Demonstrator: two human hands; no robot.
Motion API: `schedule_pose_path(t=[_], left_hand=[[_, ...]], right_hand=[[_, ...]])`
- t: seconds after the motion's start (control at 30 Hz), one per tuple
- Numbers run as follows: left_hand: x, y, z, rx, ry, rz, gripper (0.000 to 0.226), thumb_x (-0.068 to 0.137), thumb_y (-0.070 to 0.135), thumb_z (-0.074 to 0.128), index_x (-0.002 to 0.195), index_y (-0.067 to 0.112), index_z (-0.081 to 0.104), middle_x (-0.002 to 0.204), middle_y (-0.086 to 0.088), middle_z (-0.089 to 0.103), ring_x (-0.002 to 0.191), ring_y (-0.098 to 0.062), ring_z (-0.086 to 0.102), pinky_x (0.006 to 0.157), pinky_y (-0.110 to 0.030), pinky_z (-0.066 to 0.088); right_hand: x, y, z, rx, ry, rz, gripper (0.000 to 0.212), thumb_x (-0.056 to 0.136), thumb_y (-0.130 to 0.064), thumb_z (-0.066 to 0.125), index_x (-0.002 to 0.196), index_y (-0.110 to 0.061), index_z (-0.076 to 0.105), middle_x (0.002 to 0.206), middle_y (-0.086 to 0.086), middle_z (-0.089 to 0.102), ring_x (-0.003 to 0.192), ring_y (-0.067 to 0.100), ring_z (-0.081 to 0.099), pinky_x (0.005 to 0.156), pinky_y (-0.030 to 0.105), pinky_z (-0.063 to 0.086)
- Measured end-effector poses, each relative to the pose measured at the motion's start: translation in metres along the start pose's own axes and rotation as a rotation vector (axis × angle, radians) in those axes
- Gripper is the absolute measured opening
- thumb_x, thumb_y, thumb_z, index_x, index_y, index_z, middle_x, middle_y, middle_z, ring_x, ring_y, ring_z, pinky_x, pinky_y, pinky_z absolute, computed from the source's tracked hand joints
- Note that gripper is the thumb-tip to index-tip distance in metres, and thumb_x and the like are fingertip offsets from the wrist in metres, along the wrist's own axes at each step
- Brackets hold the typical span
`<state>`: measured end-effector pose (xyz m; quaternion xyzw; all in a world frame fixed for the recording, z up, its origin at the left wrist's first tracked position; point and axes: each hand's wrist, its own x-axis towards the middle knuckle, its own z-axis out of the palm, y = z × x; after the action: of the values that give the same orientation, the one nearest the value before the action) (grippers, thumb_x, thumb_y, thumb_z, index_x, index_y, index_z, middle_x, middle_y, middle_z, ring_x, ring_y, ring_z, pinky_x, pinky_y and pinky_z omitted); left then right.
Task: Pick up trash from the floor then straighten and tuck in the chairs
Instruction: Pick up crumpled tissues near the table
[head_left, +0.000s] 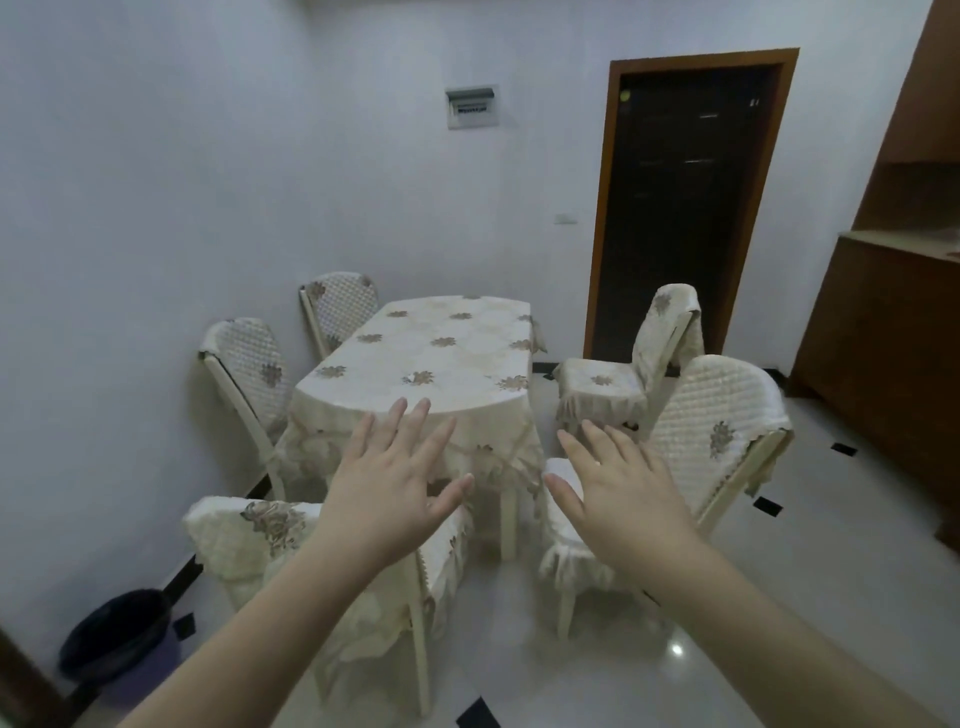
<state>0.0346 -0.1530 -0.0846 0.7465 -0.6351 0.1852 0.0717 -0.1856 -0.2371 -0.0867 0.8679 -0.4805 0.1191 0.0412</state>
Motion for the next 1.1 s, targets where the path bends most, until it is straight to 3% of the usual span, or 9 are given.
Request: schedule_pose_path(t=[0.07,0.27,0.33,0.47,0.67,0.93,1.1], left_hand=[[0.015,-0.014,0.011,-0.027,-0.009,-0.035,0.079,0.082,0.073,-0.003,0.151,0.037,0.000,0.161,0.002,-0.003,0.147,-0.017,-0.009,0.119,-0.041,0.000],[0.074,-0.051,0.047,-0.135,-0.066,-0.080,0.079,0.077,0.075,0.001,0.149,0.043,0.012,0.159,0.011,0.011,0.146,-0.017,0.008,0.111,-0.043,0.024],[0.094,-0.055,0.058,-0.139,-0.048,-0.070,0.078,0.079,0.074,0.003,0.148,0.042,0.015,0.159,0.010,0.016,0.146,-0.017,0.011,0.110,-0.041,0.025],[0.138,-0.055,0.079,-0.124,-0.043,-0.054,0.077,0.079,0.072,0.002,0.149,0.041,0.013,0.159,0.010,0.017,0.146,-0.017,0.013,0.110,-0.040,0.024],[0.223,-0.035,0.116,-0.075,-0.079,-0.025,0.081,0.077,0.072,-0.005,0.149,0.040,0.012,0.159,0.009,0.015,0.146,-0.018,0.010,0.115,-0.042,0.016],[0.335,0.002,0.173,-0.029,-0.113,-0.068,0.081,0.078,0.072,0.001,0.148,0.039,0.021,0.157,0.006,0.024,0.144,-0.020,0.020,0.112,-0.044,0.021],[0.378,0.010,0.202,0.015,-0.102,-0.092,0.068,0.086,0.067,0.021,0.140,0.032,0.043,0.146,0.003,0.045,0.136,-0.024,0.039,0.105,-0.045,0.034]], right_hand=[[0.026,-0.009,0.007,-0.007,0.006,-0.045,0.071,0.088,-0.064,-0.001,0.150,-0.031,0.013,0.159,-0.001,0.013,0.145,0.019,0.009,0.117,0.042,0.011],[0.093,-0.018,0.025,-0.008,0.008,-0.101,0.063,0.094,-0.060,0.010,0.149,-0.031,0.015,0.157,-0.001,0.019,0.144,0.017,0.013,0.113,0.034,0.017],[0.114,-0.016,0.034,0.007,-0.003,-0.100,0.063,0.094,-0.061,0.010,0.149,-0.030,0.017,0.156,-0.001,0.020,0.143,0.016,0.015,0.112,0.033,0.017],[0.158,-0.005,0.057,0.003,0.014,-0.102,0.084,0.076,-0.063,-0.011,0.148,-0.032,0.019,0.156,-0.002,0.023,0.143,0.016,0.017,0.113,0.034,0.017],[0.232,0.045,0.093,0.072,0.031,-0.070,0.093,0.077,-0.071,-0.019,0.147,-0.030,0.028,0.153,-0.001,0.031,0.141,0.018,0.024,0.113,0.037,0.020],[0.322,0.125,0.127,0.124,-0.038,-0.091,0.088,0.073,-0.063,-0.013,0.148,-0.031,0.021,0.157,-0.002,0.021,0.143,0.017,0.016,0.114,0.036,0.016],[0.371,0.150,0.153,0.153,-0.084,-0.133,0.089,0.074,-0.063,-0.011,0.148,-0.028,0.023,0.155,-0.001,0.023,0.141,0.017,0.021,0.108,0.034,0.025]])
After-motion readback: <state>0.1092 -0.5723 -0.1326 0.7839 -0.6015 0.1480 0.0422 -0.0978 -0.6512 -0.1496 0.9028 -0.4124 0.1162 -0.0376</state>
